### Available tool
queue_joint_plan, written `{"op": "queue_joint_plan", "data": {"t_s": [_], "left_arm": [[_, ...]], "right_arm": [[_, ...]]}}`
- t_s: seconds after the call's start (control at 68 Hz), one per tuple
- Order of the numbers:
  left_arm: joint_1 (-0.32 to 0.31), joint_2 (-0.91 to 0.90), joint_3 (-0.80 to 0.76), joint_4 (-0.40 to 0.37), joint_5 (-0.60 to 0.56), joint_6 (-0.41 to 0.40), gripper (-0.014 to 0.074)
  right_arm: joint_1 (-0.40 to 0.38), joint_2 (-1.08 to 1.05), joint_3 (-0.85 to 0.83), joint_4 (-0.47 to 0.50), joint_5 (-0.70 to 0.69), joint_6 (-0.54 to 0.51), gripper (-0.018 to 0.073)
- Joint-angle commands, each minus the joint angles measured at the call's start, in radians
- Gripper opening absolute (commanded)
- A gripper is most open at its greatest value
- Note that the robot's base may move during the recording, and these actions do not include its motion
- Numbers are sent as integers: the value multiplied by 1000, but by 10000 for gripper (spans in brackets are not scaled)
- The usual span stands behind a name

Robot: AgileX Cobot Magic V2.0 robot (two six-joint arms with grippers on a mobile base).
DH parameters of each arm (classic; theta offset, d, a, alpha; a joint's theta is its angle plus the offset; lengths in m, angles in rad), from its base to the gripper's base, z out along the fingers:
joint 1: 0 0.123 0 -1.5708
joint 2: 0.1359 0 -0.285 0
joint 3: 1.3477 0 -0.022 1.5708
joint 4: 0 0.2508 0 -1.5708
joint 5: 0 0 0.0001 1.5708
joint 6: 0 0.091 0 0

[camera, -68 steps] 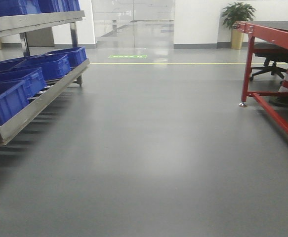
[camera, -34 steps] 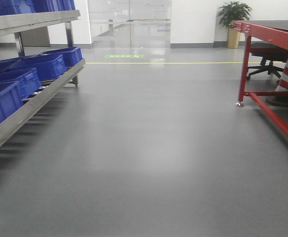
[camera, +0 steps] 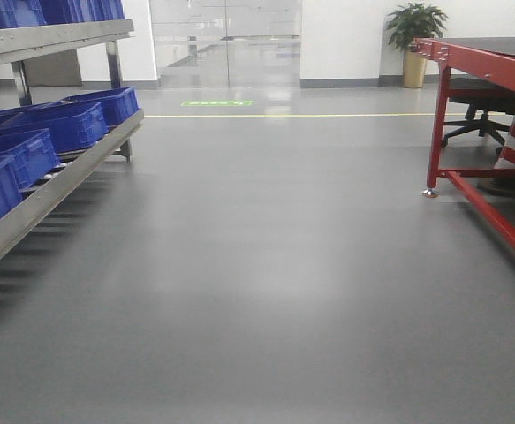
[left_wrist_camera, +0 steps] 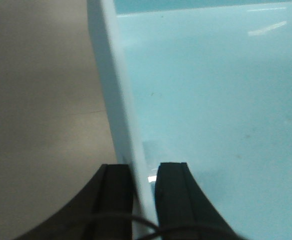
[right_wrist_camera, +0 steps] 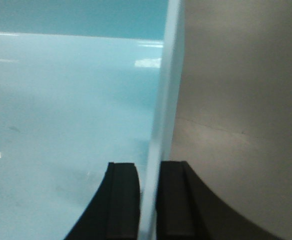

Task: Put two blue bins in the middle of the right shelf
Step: 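Drive across the floor carrying the teal bin in both grippers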

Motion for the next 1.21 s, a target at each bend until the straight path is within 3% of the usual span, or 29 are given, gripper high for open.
{"op": "queue_joint_plan", "data": {"t_s": [0.0,1.191], "left_arm": [[1,-12,-12,-30,-25,20,-111],[1,-12,-12,-30,-25,20,-111]], "right_arm": [[-3,-10,-13,10,-50,-21,-151],[-3,-10,-13,10,-52,-21,-151]]}}
